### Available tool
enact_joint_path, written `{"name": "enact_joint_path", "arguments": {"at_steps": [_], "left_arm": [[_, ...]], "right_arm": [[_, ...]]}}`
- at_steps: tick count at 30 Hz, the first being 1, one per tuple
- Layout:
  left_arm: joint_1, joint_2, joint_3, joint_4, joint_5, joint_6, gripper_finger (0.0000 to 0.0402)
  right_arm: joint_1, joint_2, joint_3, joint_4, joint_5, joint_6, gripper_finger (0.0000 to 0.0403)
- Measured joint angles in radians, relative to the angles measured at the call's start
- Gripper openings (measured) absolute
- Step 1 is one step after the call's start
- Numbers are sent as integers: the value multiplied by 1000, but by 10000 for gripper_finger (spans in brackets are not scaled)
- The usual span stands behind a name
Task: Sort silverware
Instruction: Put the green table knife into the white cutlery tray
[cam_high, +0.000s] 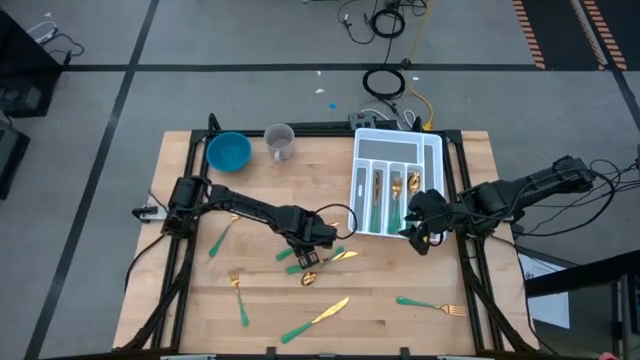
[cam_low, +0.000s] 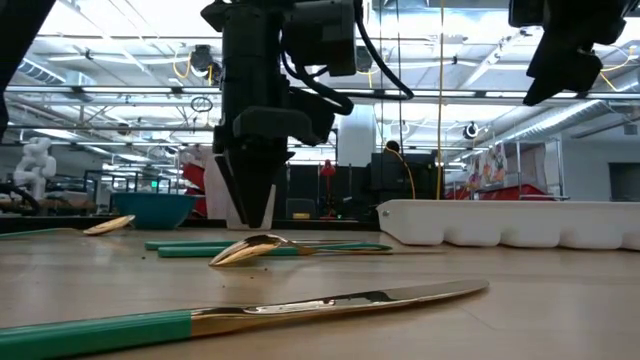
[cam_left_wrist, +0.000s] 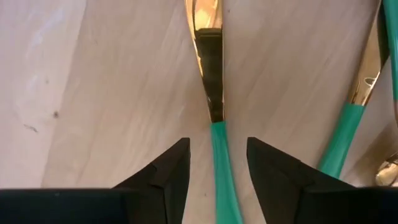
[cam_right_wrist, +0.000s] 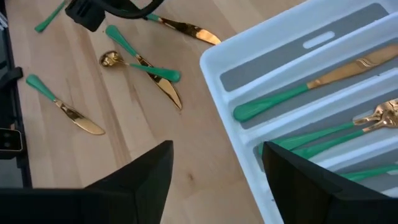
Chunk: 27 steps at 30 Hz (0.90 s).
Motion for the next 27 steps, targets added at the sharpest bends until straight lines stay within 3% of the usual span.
{"name": "enact_joint_path", "arguments": {"at_steps": [7, 20, 23, 27], "left_arm": [[-10, 1, 0, -29, -30, -7, 166], [-16, 101, 4, -32, 26, -6, 164], [-16, 134, 9, -35, 65, -3, 136], [-7, 156, 14, -17, 157, 54, 44]], "right_arm": [[0, 0, 0, -29, 0, -19, 239], [0, 0, 0, -34, 0, -34, 239], [0, 0, 0, -34, 0, -34, 239], [0, 0, 0, -33, -1, -24, 239]]}}
